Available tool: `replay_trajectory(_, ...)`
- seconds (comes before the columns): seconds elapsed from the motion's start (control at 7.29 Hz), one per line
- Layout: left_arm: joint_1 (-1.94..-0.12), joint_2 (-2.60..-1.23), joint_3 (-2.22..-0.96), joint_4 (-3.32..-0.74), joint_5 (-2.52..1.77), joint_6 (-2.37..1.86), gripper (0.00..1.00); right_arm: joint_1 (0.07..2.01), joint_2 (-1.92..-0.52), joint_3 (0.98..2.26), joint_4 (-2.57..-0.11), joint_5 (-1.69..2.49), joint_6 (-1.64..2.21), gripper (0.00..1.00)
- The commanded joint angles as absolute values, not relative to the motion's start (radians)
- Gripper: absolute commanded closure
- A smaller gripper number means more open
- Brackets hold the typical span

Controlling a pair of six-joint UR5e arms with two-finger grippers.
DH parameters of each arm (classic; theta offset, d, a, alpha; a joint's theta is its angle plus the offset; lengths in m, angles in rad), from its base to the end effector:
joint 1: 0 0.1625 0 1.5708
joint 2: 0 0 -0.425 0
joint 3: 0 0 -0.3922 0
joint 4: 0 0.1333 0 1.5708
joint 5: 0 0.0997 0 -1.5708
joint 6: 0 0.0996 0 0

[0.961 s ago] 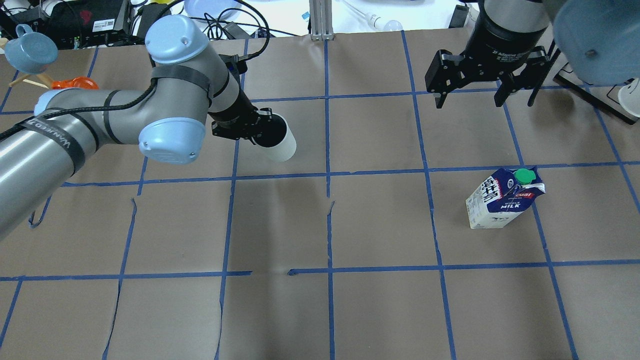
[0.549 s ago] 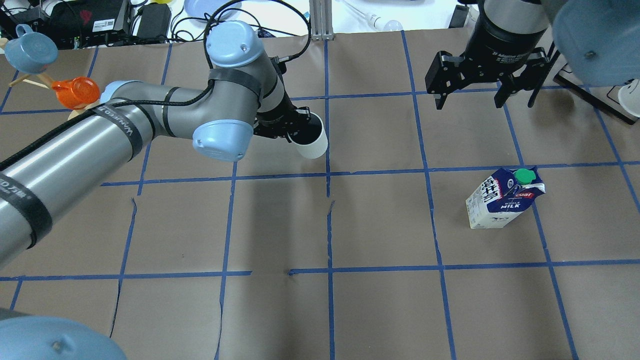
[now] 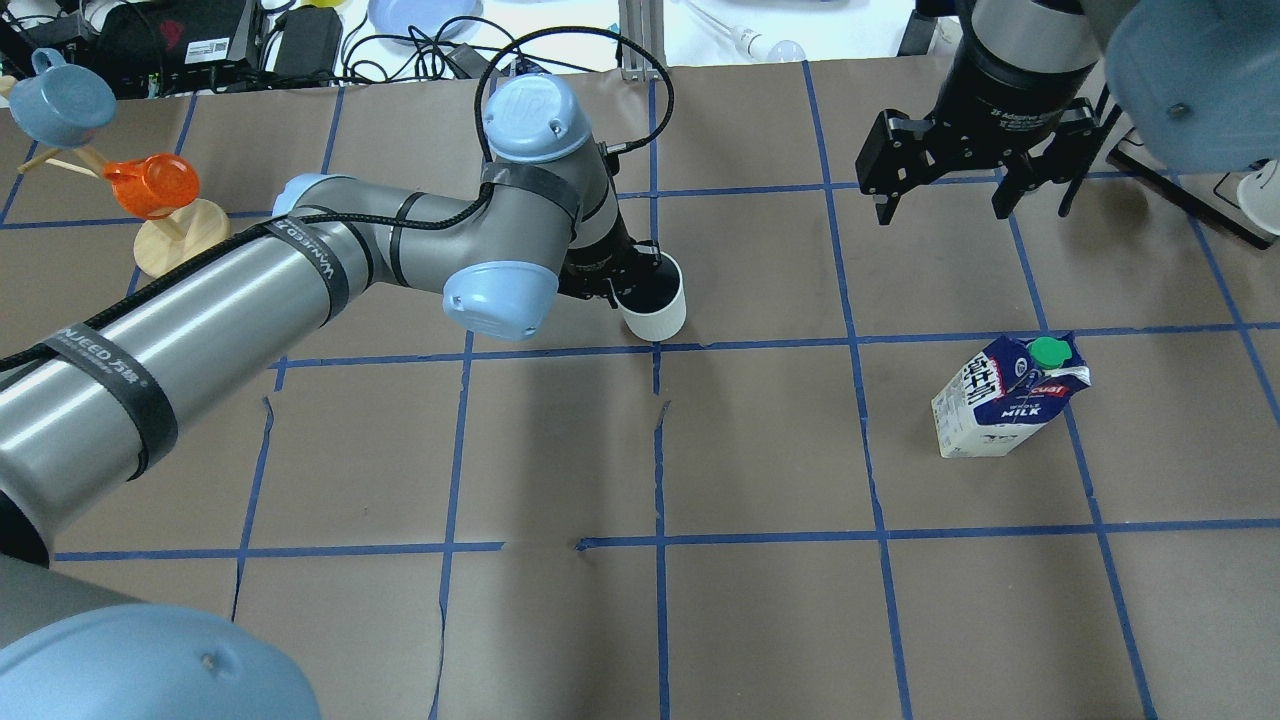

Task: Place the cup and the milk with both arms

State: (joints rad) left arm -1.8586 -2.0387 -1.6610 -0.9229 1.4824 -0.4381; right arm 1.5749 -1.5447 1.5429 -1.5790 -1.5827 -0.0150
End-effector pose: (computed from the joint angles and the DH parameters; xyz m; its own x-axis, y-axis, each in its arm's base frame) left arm -0.3158 -0.5662 0.2442 -0.9828 -0.1422 0.1177 -0.1482 0.9880 -0.0439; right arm 0.1342 -0.5034 0.4895 -0.9997 -0.0190 0.0121 -0.0191 0.9998 -0.0098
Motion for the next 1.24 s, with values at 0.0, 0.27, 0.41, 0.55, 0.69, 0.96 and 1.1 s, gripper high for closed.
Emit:
replay_trajectory(0.0,-1.871,-2.042,-1.669,-0.92,1.49,-0.437,0.91,1.495,-1.543,1.549,-1.565,-1.588,-0.095,0.0)
replay_trajectory(0.27,-1.871,-2.017,-1.661,-0.914,1.489,-0.43,0.3,1.344,-1.56,1.623,-1.563,-1.594,-0.208,0.0)
replay_trajectory(0.41,-1.846,-2.004,-1.66,-0.916,1.489,-0.308,0.04,1.336,-1.569,1.644,-1.562,-1.592,-0.231,0.0)
replay_trajectory(0.55,-1.8,-1.976,-1.648,-0.931,1.485,-0.295,0.0,1.335,-1.568,1.675,-1.574,-1.591,-0.25,0.01)
replay_trajectory(0.69,-1.749,-1.923,-1.64,-0.996,1.485,-0.273,0.0,1.33,-1.568,1.727,-1.575,-1.594,-0.259,0.03)
replay_trajectory(0.96,-1.595,-1.792,-1.59,-1.195,1.486,-0.029,0.0,1.312,-1.569,1.833,-1.653,-1.624,-0.317,0.04)
replay_trajectory(1.1,-1.529,-1.732,-1.531,-1.316,1.491,0.026,0.0,1.302,-1.568,1.867,-1.692,-1.624,-0.321,0.04)
